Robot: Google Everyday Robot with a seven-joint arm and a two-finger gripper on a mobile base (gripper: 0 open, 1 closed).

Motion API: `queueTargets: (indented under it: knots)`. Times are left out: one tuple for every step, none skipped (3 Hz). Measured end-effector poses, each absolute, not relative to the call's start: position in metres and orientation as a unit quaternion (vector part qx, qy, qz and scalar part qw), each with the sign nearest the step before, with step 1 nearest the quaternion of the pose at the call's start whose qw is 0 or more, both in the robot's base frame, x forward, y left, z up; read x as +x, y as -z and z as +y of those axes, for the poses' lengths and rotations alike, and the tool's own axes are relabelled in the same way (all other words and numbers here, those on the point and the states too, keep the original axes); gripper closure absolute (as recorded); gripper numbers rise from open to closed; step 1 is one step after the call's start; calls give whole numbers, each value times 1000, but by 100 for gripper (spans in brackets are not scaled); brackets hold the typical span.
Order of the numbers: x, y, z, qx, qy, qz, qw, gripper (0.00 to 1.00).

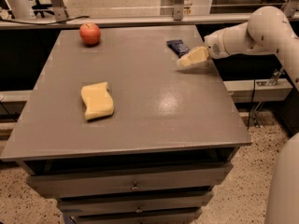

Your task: Move rxbar blueberry near apple

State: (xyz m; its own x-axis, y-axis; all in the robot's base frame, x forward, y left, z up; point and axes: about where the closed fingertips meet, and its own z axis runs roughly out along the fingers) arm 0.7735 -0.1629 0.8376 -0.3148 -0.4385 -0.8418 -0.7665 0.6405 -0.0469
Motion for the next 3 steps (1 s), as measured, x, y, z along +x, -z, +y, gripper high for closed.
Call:
queueTargets:
  knots:
    - [778,-831,-161,-378,-187,790,445,19]
    - [784,-834,-159,-379,-186,788,449,41]
    - [789,-839,-156,-380,-186,785,452,65]
